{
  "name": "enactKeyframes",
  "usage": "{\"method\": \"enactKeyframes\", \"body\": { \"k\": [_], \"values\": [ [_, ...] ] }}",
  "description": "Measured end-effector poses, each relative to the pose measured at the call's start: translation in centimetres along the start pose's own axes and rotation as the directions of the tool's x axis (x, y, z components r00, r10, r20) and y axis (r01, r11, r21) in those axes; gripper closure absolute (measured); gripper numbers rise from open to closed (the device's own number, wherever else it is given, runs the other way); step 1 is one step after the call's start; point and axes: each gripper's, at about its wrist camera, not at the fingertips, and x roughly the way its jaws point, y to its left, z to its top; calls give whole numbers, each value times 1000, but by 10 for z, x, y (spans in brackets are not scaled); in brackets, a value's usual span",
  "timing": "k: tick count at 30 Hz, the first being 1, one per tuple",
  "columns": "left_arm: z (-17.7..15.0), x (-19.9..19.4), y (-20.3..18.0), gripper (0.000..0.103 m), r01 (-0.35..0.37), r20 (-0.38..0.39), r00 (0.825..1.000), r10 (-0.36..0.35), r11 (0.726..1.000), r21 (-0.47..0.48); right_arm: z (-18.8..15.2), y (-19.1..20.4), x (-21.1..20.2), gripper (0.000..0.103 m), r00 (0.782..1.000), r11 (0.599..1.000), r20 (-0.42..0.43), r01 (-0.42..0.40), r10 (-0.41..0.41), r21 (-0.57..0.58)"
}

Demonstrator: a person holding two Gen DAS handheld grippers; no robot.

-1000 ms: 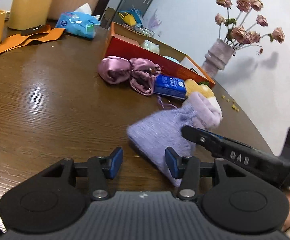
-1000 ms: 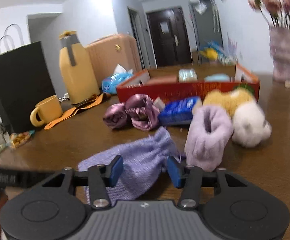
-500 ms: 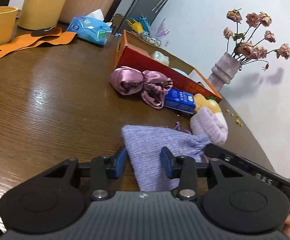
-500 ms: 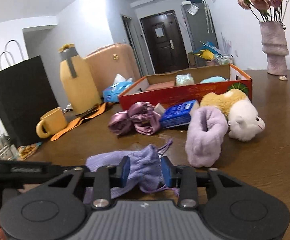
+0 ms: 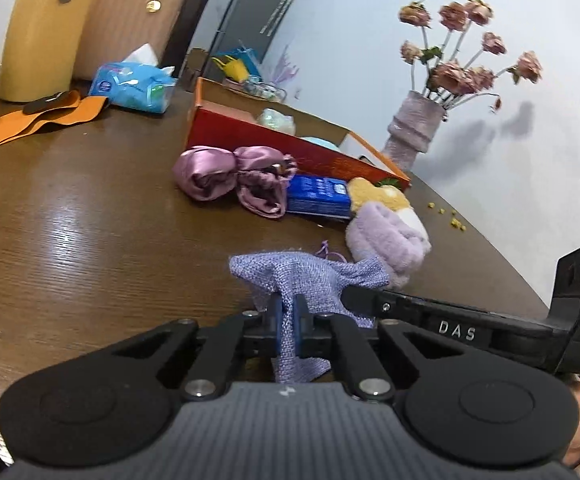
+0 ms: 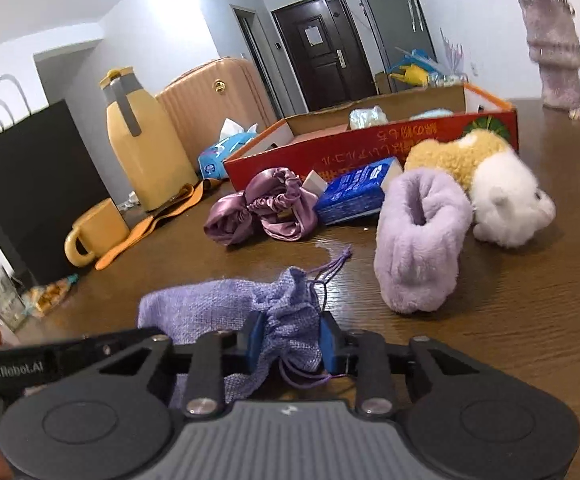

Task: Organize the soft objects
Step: 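Close the left tool on the lavender drawstring sachet and lift it, then carry the sachet with the left tool into the box and release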

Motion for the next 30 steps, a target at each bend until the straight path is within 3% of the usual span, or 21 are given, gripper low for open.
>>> {"method": "enactKeyframes", "body": {
  "k": [12, 17, 20, 24, 26, 30],
  "values": [
    [-9, -13, -19, 98, 38, -48, 998, -36, 998, 46, -19, 6, -59, 77, 998, 999, 55, 41, -39, -26],
    [9, -21, -22, 98, 81, -39, 996, -80, 995, 49, -6, 6, -68, 79, 995, 1000, 95, 18, -17, -4],
    [50, -25, -24, 98, 117, 34, 992, -120, 990, 78, 24, 9, -71, 80, 986, 999, 163, -11, 18, -41],
    [119, -12, -29, 98, 126, 124, 982, -144, 982, 141, 97, 2, -45, 79, 975, 996, 220, -20, 38, -81],
    [155, 10, -28, 98, 88, 146, 983, -114, 981, 174, 137, -5, -20, 80, 974, 997, 222, -34, 49, -69],
    [215, 73, -13, 98, 15, 108, 994, -32, 987, 160, 199, -17, 45, 79, 984, 999, 176, -17, 23, -35]
  ]
}}
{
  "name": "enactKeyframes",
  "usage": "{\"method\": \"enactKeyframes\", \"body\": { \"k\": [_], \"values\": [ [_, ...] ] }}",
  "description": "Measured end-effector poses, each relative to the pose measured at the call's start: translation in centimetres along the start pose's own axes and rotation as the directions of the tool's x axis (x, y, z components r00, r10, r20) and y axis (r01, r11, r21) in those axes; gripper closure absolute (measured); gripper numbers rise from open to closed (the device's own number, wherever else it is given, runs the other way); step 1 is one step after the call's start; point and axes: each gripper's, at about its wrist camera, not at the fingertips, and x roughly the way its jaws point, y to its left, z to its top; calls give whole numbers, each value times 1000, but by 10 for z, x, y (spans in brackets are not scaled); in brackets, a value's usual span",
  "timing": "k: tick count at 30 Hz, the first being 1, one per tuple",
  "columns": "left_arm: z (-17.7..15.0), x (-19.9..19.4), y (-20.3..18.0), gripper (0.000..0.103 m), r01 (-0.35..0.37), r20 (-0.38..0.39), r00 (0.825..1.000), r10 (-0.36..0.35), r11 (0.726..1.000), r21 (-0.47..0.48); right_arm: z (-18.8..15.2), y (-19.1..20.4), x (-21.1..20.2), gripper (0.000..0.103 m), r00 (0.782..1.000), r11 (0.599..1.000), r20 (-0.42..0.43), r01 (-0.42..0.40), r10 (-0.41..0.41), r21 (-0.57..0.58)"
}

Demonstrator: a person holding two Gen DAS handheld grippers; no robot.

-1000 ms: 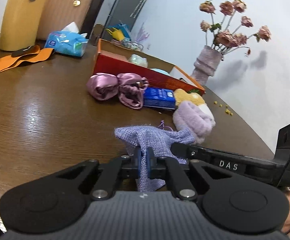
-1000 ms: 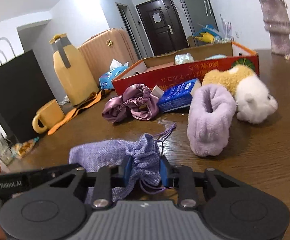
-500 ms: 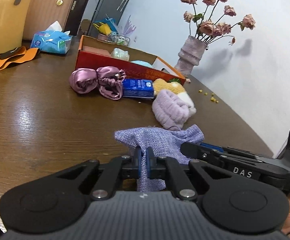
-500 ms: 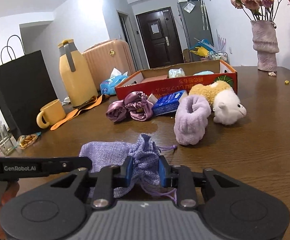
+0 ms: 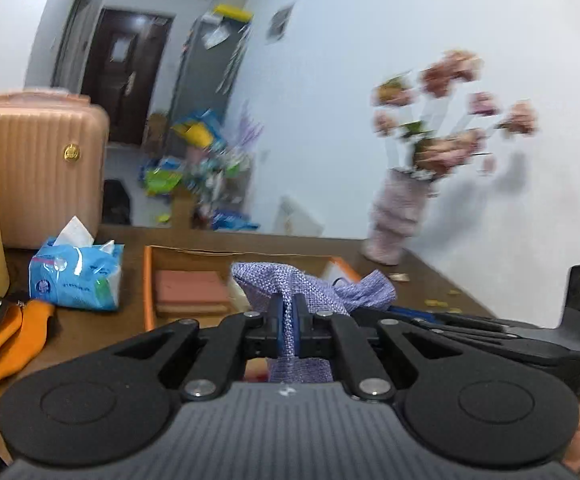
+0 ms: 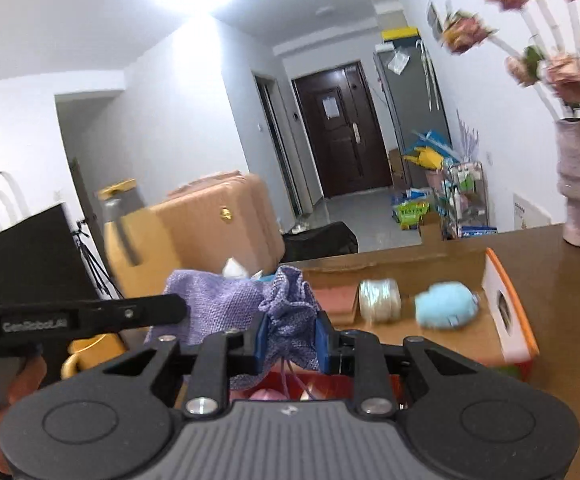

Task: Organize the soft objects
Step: 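Carry the sachet with the left tool into the box and release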

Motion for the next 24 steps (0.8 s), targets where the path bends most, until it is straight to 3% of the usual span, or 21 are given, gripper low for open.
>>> {"method": "enactKeyframes", "body": {
  "k": [2, 6, 12, 18, 22, 23, 24],
  "values": [
    [10, 43, 17, 98, -67, -52, 996, 67, 998, 13, 12, -5, 43, 79, 997, 999, -62, 35, -36, -21],
    [-8, 106, 34, 98, -181, -164, 967, 197, 978, 105, 6, -16, 115, 79, 974, 997, -215, 75, -76, -13],
    [-36, 126, 41, 92, -218, -203, 944, 262, 952, 214, -25, -14, 153, 72, 938, 992, -322, 110, -127, -69],
    [-32, 108, 39, 69, -233, -170, 947, 273, 947, 222, -19, -13, 143, 60, 939, 991, -320, 109, -129, -78],
    [-12, 76, 27, 62, -260, -120, 950, 290, 941, 216, 2, -11, 107, 56, 954, 987, -261, 126, -148, -99],
    [-5, 65, 23, 57, -277, -101, 948, 302, 938, 208, 9, -10, 93, 52, 960, 987, -240, 125, -147, -104],
    [0, 55, 19, 42, -297, -83, 944, 319, 934, 200, 16, -10, 78, 45, 966, 986, -216, 122, -144, -113]
  ]
}}
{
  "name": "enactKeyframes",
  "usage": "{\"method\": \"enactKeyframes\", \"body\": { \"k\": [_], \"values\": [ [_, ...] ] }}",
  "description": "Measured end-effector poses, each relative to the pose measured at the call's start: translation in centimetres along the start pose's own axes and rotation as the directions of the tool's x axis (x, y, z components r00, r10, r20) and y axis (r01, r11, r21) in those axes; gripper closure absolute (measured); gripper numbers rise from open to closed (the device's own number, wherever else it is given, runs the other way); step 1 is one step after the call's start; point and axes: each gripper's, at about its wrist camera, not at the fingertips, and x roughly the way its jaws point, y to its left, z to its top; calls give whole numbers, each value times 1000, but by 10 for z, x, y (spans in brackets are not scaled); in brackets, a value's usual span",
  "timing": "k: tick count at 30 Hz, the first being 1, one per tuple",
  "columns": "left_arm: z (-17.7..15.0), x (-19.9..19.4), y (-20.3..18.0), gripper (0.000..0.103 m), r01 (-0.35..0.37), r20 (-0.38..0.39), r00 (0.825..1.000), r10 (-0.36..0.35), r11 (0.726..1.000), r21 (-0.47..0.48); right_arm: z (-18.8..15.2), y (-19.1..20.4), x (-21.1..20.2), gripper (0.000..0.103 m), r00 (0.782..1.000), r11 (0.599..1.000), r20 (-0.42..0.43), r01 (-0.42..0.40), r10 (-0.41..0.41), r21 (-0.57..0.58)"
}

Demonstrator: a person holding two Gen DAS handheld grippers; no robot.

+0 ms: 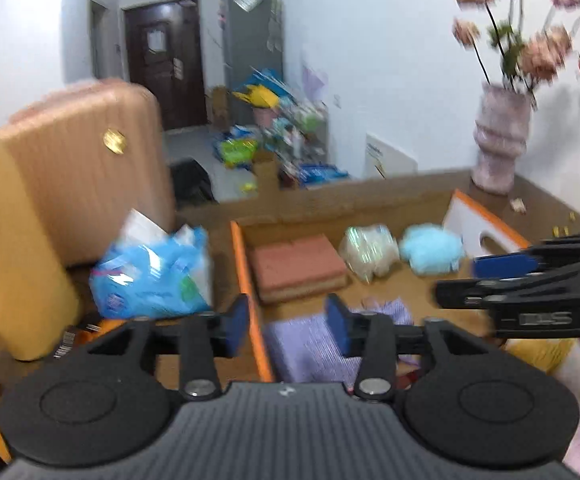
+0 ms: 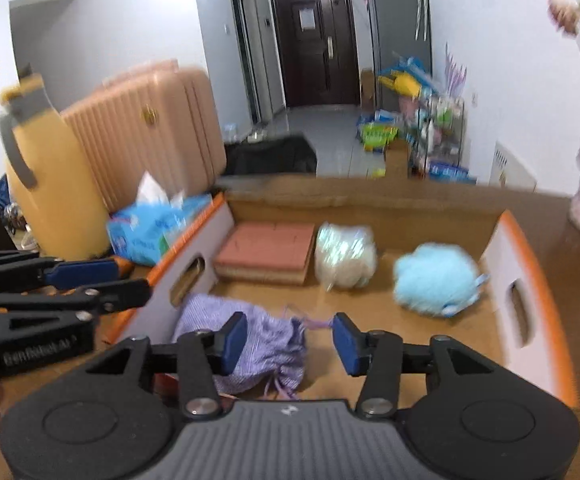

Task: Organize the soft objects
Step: 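Carry the sachet with the left tool into the box and release, then bring the left tool back over the pile of soft items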

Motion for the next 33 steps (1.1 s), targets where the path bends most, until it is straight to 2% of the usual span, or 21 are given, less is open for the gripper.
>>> {"method": "enactKeyframes", "body": {
  "k": [1, 4, 5, 6, 7, 9, 11, 18, 21, 25, 29, 33],
  "values": [
    [4, -17, 1, 30, -29, 31, 999, 29, 999, -15, 3, -3, -19, 42, 1000, 1000, 28, 2, -2, -11],
    [7, -62, -2, 17, -83, 126, 988, 86, 996, -22, 5, -15, -78, 30, 989, 998, 139, 53, -48, -36],
    [5, -76, -3, 14, -103, 151, 983, 106, 994, -24, 3, -20, -99, 23, 980, 996, 185, 78, -69, -44],
    [4, -88, -3, 5, -121, 178, 976, 124, 992, -29, 1, -24, -115, 15, 970, 994, 229, 100, -87, -49],
    [1, -102, -5, 1, -141, 218, 965, 147, 989, -41, -3, -29, -134, 11, 952, 990, 286, 129, -109, -52],
    [-6, -124, -9, 1, -159, 282, 945, 168, 986, -55, -13, -36, -162, 2, 909, 983, 388, 181, -150, -44],
    [-10, -139, -16, 1, -164, 315, 934, 169, 986, -41, -21, -39, -179, 0, 885, 978, 432, 205, -171, -33],
    [-16, -169, -29, 0, -156, 344, 924, 165, 986, -55, -30, -33, -208, 0, 871, 982, 465, 188, -161, -13],
    [-29, -181, -27, 0, -167, 351, 919, 180, 984, -67, -39, -28, -217, 0, 864, 982, 478, 190, -157, -21],
    [-69, -203, -29, 0, -155, 341, 920, 194, 978, -139, -83, -23, -241, 0, 851, 989, 509, 145, -127, 4],
    [-119, -224, -42, 0, -142, 360, 916, 177, 982, -121, -135, -13, -255, 0, 850, 994, 520, 112, -90, -11],
    [-168, -240, -55, 0, -135, 367, 915, 168, 984, -116, -183, -4, -262, 0, 859, 997, 508, 77, -66, -2]
  ]
}}
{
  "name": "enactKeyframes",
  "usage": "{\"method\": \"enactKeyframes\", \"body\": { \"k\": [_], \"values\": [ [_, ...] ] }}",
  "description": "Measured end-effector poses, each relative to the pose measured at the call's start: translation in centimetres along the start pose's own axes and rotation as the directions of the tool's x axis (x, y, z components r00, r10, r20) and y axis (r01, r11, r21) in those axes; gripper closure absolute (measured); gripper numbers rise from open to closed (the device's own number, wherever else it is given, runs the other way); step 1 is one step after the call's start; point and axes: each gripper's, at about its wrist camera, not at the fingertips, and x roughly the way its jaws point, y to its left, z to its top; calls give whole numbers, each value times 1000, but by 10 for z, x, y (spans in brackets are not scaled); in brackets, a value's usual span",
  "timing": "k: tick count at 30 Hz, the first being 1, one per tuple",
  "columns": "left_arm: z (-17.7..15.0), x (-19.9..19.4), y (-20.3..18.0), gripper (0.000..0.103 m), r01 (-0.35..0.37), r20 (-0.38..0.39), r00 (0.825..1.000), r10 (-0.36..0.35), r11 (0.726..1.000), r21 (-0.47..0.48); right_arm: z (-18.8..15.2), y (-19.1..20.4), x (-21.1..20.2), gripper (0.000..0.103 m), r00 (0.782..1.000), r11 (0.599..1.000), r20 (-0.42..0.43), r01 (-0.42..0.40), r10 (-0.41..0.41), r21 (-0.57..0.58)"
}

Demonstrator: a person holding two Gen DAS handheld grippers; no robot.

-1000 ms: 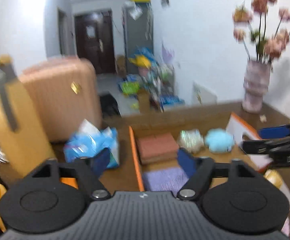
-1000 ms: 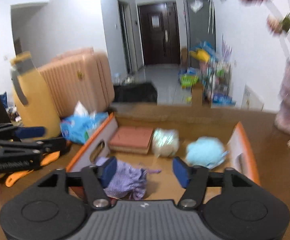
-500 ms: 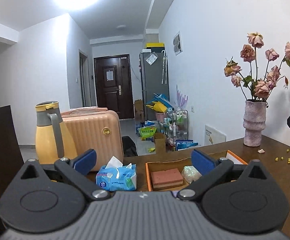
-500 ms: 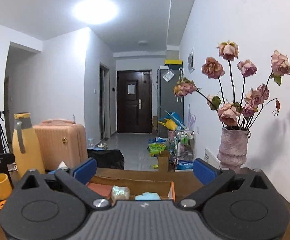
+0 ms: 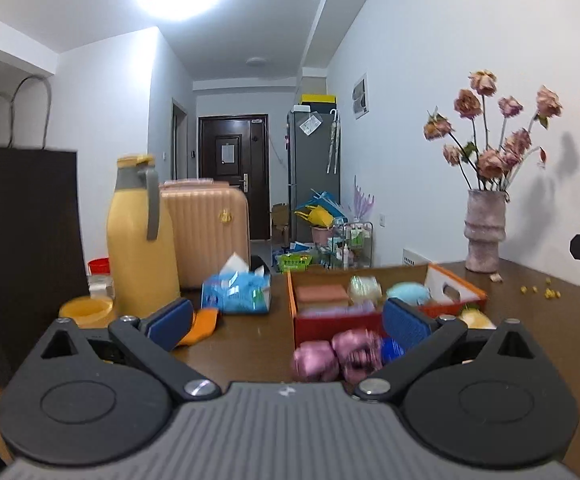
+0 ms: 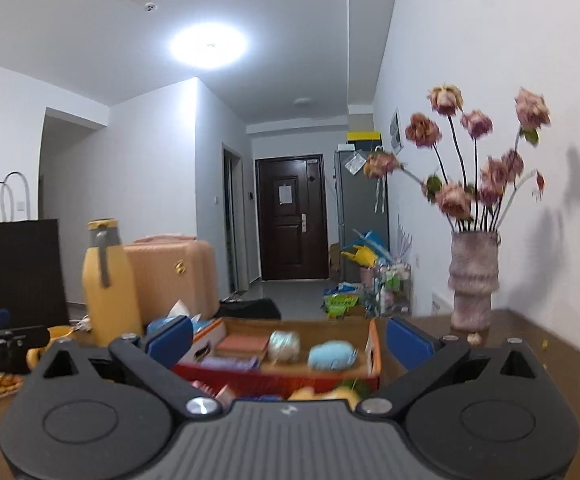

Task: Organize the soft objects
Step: 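Bring the left tool back over the pile of soft items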

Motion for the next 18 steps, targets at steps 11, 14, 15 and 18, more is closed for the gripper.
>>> {"method": "enactKeyframes", "body": {
  "k": [11, 14, 15, 18],
  "values": [
    [-42, -5, -1, 0, 29, -126, 992, -28, 1000, 5, -70, 16, -24, 0, 992, 999, -127, -9, 16, 50],
    [-42, 3, -1, 0, 35, -124, 992, -34, 999, 4, -70, 16, -19, 0, 992, 999, -126, -8, 13, 46],
    [-44, 7, 0, 0, 37, -130, 991, -37, 999, 1, -71, 16, -17, 0, 992, 999, -129, 0, 6, 46],
    [-45, 23, 5, 0, 38, -161, 986, -43, 999, -34, -69, 12, -3, 0, 990, 998, -143, 9, 0, 64]
  ]
}}
